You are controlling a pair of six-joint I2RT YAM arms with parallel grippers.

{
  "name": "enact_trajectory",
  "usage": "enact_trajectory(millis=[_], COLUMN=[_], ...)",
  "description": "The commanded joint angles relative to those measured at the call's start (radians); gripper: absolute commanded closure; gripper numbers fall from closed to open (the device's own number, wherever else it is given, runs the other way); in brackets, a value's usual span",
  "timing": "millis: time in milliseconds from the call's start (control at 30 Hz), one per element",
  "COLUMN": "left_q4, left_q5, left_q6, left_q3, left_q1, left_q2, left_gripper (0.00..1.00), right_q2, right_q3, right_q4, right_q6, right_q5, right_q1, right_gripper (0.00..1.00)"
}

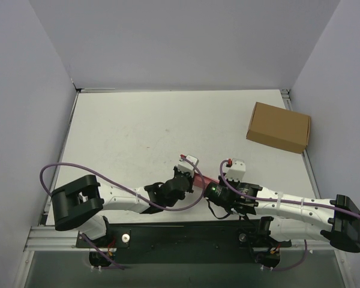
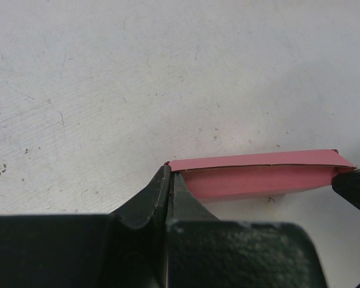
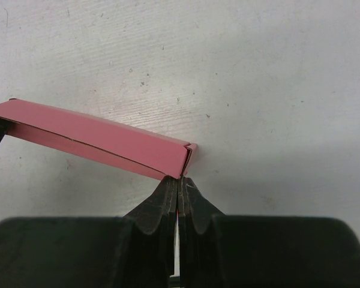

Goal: Fold the paper box

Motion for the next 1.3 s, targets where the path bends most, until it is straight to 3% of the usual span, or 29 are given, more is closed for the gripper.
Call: enact_trajectory(millis=[0,567,900,1267], left_q4=[-0.237,-0.258,-0.312,-0.331], left_q5=[0.133,0.164,0.219,0.282], left_q6=[-0.045,-0.188,-0.154,-0.042], left_q3=[-0.063,-0.128,-0.085,-0.029], left_q1=[-0.03,0.014,0.046,0.074], left_q2=[0.092,0.06,-0.077,0.009], left_gripper=[1.0,1.0,1.0,1.0], right_q2=[0.01,-0.014,-0.021,-0.022], right_q3=[-0.036,-0.056,-0.045,-0.016], right_q4=[-0.038,-0.038,-0.055,-0.071], right_q6=[0.028,0.044,0.042,0.018], right_q5=[-0.044,-0.038,-0.03,-0.039], right_q1=[0.01,0.013,0.011,0.013], right_gripper=[1.0,1.0,1.0,1.0])
